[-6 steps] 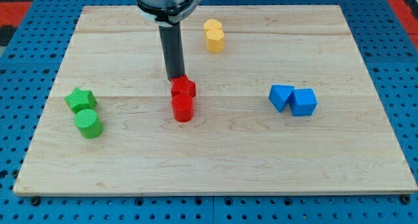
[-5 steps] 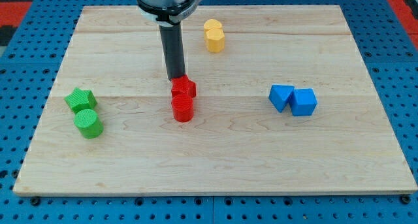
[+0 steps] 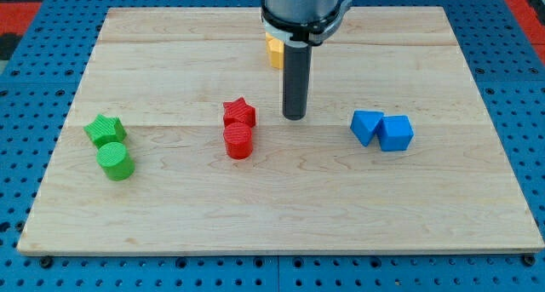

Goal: Move your arm to the bottom of the blue cube

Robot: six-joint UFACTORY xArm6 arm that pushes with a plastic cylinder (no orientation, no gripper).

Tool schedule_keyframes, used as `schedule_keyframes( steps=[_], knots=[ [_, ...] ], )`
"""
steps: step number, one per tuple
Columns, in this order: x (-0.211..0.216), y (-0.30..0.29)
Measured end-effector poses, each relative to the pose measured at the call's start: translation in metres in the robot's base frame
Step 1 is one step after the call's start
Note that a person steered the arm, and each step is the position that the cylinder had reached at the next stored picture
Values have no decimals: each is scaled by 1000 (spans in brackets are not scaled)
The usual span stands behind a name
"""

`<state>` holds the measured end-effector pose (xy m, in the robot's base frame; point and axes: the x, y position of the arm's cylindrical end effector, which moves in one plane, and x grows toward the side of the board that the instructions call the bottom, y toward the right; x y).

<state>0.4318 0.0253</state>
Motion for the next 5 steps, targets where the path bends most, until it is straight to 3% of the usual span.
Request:
schedule_keyframes(
  steps=[3, 4, 5],
  knots=[
    [3, 6],
    [17, 2],
    [58, 14]
  ],
)
